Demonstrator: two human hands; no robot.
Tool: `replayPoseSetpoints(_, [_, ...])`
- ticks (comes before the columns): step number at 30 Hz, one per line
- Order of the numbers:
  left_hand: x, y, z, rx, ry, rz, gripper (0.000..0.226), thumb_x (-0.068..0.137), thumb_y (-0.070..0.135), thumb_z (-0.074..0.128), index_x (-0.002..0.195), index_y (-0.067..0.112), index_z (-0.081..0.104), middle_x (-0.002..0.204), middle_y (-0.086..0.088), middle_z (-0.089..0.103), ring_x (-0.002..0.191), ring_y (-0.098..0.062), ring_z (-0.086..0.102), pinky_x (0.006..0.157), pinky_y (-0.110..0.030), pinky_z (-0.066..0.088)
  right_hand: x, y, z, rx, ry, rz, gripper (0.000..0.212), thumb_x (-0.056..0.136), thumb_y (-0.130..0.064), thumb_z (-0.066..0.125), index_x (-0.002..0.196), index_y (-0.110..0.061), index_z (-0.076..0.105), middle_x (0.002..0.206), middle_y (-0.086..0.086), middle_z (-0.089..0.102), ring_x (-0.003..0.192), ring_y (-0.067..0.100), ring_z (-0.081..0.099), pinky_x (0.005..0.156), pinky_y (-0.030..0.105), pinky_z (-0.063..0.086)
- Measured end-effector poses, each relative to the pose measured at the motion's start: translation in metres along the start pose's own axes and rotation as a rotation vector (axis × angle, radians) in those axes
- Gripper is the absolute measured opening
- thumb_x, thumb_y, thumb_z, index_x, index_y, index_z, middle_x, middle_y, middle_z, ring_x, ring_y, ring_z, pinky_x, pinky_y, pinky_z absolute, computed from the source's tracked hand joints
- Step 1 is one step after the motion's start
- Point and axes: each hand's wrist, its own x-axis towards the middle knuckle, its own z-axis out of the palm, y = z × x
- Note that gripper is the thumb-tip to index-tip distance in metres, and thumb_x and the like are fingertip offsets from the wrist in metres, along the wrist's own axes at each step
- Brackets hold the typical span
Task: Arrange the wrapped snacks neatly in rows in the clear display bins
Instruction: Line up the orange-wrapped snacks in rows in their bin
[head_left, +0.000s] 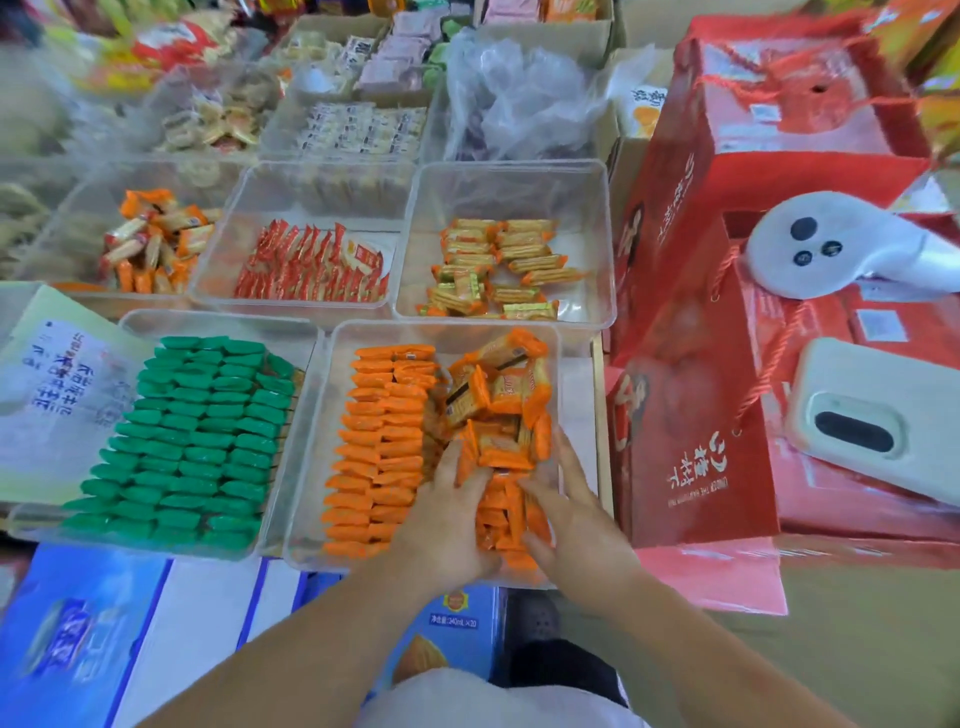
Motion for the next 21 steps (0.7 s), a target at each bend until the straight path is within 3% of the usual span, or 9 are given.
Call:
replayPoseSetpoints(4, [0.006, 0.006, 0.002, -0.042, -0.047, -0.128, 0.13, 0.06, 0.056, 0.089, 0.158, 0.039, 0.005, 0.15, 0.005, -0.052, 0.14, -0.038, 0.039, 0.112, -0.046, 0.041, 0.003, 0.007, 0.004, 0.036, 0.0, -0.02, 0.061, 0.087, -0.025, 0.07, 0.14, -0.043, 0.046, 0.159, -0.02, -0.032, 0.142, 0.021, 0.04, 0.099, 0.036, 0.05])
replayPoseSetpoints(10, [0.015, 0.018, 0.008, -0.041, -0.036, -0.176, 0.12, 0.053, 0.064, 0.086, 0.151, 0.041, 0.021, 0.149, 0.003, -0.053, 0.126, -0.038, 0.054, 0.108, -0.045, 0.044, 0.006, 0.007, 0.004, 0.047, -0.036, 0.0, 0.058, 0.088, -0.021, 0.069, 0.139, -0.039, 0.048, 0.156, -0.021, -0.037, 0.143, 0.021, 0.036, 0.1, 0.038, 0.05])
replayPoseSetpoints(13, [0.014, 0.016, 0.011, -0.039, -0.014, -0.165, 0.113, 0.058, 0.056, 0.087, 0.149, 0.042, 0.023, 0.151, 0.001, -0.051, 0.123, -0.038, 0.055, 0.107, -0.045, 0.045, 0.006, 0.006, 0.003, 0.055, -0.057, 0.012, 0.058, 0.091, -0.02, 0.068, 0.141, -0.04, 0.046, 0.155, -0.024, -0.038, 0.14, 0.021, 0.039, 0.095, 0.038, 0.054])
replayPoseSetpoints(21, [0.016, 0.002, 0.012, -0.139, 0.025, -0.116, 0.107, 0.065, 0.034, 0.092, 0.151, 0.043, 0.03, 0.16, 0.004, -0.036, 0.15, -0.032, 0.025, 0.117, -0.037, 0.033, 0.005, 0.012, 0.002, 0.079, -0.06, -0.034, 0.06, 0.092, -0.02, 0.066, 0.144, -0.04, 0.043, 0.155, -0.022, -0.038, 0.143, 0.021, 0.029, 0.098, 0.035, 0.049])
